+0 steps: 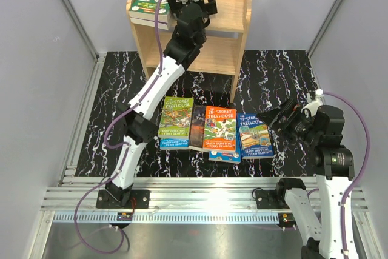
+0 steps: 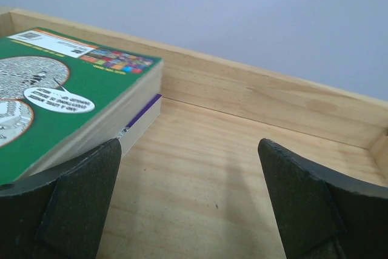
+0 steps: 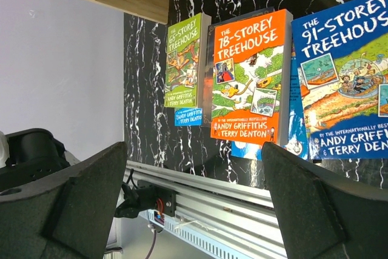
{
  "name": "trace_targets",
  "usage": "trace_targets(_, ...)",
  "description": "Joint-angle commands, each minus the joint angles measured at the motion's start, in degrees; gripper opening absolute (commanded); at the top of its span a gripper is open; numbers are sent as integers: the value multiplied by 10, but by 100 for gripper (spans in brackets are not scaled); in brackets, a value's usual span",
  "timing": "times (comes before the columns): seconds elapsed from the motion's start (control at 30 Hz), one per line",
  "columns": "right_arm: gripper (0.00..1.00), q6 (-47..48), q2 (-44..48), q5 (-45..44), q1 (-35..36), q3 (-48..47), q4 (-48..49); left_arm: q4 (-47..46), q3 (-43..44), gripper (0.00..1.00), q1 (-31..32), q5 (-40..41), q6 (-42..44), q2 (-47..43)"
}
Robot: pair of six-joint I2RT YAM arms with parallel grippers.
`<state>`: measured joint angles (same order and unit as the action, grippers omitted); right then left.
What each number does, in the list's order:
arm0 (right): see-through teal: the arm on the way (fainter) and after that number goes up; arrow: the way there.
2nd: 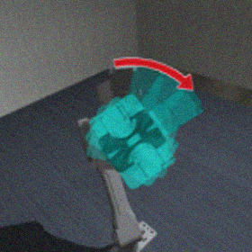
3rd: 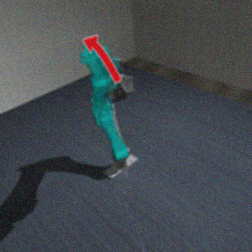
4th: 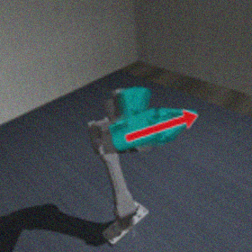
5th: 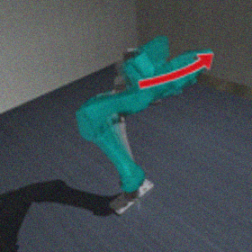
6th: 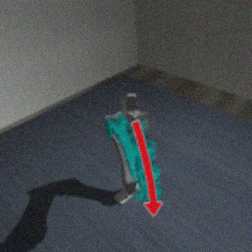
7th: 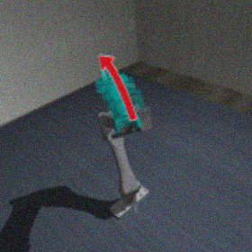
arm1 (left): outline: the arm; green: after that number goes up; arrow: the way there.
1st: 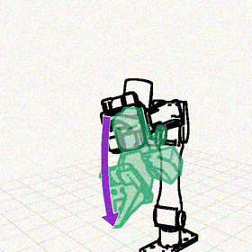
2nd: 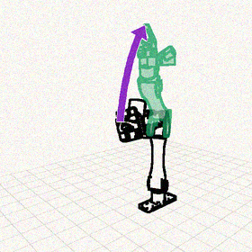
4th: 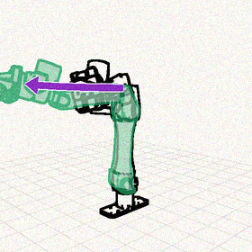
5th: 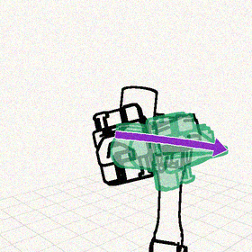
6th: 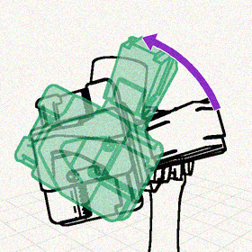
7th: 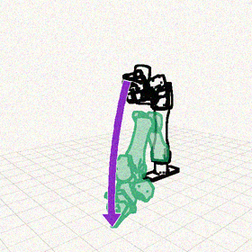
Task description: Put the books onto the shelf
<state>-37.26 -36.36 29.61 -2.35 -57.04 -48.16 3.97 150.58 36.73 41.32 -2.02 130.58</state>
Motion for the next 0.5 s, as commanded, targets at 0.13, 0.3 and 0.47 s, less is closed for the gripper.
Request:
trace_targets(0.13, 100, 13, -20, -16, 3, -24, 10, 19, -2, 99, -33, -44, -82, 42)
trace_targets(0.3, 100, 3, -32, -14, 2, -18, 18, -33, -10, 99, -24, -38, -45, 14)
trace_targets(0.47, 100, -17, -30, -4, 3, 2, 39, 2, -13, 99, -39, -32, -35, 7)
